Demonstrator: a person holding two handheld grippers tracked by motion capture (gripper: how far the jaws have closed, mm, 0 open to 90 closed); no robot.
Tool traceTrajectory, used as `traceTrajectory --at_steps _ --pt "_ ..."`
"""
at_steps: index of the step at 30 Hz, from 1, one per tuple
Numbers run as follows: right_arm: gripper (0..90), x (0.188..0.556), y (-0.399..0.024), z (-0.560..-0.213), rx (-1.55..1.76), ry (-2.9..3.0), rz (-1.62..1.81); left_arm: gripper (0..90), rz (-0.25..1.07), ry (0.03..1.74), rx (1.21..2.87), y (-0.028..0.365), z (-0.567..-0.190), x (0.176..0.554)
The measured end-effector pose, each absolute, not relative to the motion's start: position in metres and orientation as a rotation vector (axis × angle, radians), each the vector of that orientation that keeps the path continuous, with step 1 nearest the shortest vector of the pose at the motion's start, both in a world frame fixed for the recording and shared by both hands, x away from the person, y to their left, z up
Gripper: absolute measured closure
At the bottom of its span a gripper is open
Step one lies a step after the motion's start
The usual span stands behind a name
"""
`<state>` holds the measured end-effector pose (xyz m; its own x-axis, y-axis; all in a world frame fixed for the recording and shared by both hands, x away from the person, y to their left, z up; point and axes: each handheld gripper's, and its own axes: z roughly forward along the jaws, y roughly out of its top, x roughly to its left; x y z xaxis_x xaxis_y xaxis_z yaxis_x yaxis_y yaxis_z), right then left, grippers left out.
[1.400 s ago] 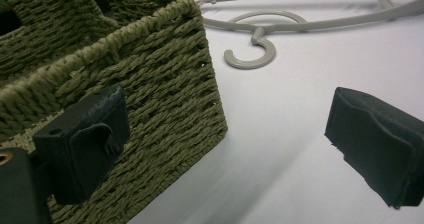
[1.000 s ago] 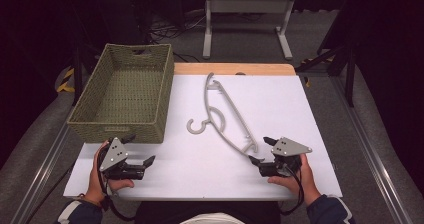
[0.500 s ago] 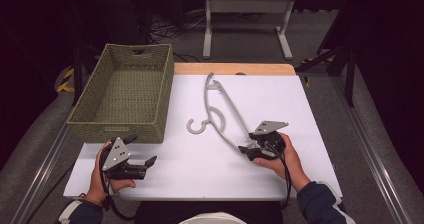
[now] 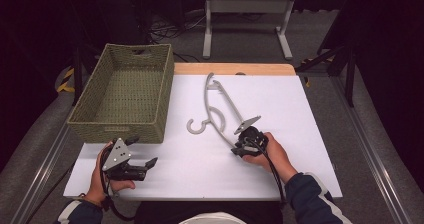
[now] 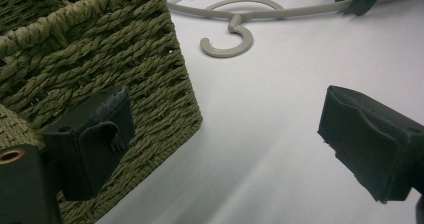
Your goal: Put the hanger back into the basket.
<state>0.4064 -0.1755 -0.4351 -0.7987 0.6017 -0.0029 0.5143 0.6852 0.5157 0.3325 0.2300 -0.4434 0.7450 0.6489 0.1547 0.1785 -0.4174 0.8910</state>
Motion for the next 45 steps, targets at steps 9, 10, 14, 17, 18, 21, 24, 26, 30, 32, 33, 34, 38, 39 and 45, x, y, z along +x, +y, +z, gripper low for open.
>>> traceTrajectory --at_steps 9,10,14,17,18,21,24,26,30,32,33,34,38,39,45 --pt "79.5 0.41 -0.172 -0.436 0.857 2.742 0.736 8.3 0.587 0.615 1.99 0.227 -0.444 0.332" --pt "79.8 0.41 -0.171 -0.436 0.858 2.743 0.735 8.4 0.587 0.615 1.99 0.227 -0.444 0.332" --pt "82.6 0.413 -0.175 -0.436 0.883 2.748 0.772 8.7 0.572 0.596 2.007 0.223 -0.446 0.332" --pt "83.3 0.413 -0.179 -0.438 0.891 2.736 0.811 8.7 0.562 0.585 2.019 0.221 -0.447 0.332" --pt "83.4 0.412 -0.179 -0.438 0.89 2.733 0.813 8.8 0.557 0.584 2.019 0.22 -0.447 0.332" --pt "83.5 0.411 -0.18 -0.439 0.903 2.712 0.837 9.2 0.552 0.575 2.024 0.219 -0.447 0.332" --pt "83.4 0.412 -0.182 -0.439 0.925 2.696 0.887 9.3 0.548 0.571 2.027 0.218 -0.447 0.332" --pt "83.4 0.413 -0.187 -0.44 0.962 2.685 0.946 9.4 0.544 0.57 2.027 0.218 -0.447 0.332" --pt "83.5 0.415 -0.197 -0.437 1.03 2.621 1.084 9.8 0.511 0.571 2.022 0.216 -0.448 0.334" --pt "83.5 0.416 -0.202 -0.435 1.042 2.581 1.149 10.5 0.509 0.564 2.031 0.214 -0.448 0.334" --pt "83.5 0.415 -0.204 -0.434 1.054 2.564 1.189 10.8 0.509 0.562 2.029 0.213 -0.448 0.334" --pt "83.5 0.415 -0.205 -0.433 1.054 2.548 1.216 11.2 0.501 0.555 2.027 0.21 -0.448 0.335" --pt "83.5 0.412 -0.209 -0.426 1.04 2.484 1.324 13.0 0.492 0.527 2.03 0.201 -0.446 0.335" --pt "83.5 0.41 -0.21 -0.423 1.025 2.462 1.349 13.2 0.489 0.522 2.025 0.197 -0.445 0.335" --pt "83.5 0.4 -0.213 -0.407 0.973 2.356 1.512 20.1 0.444 0.503 1.97 0.18 -0.438 0.34"
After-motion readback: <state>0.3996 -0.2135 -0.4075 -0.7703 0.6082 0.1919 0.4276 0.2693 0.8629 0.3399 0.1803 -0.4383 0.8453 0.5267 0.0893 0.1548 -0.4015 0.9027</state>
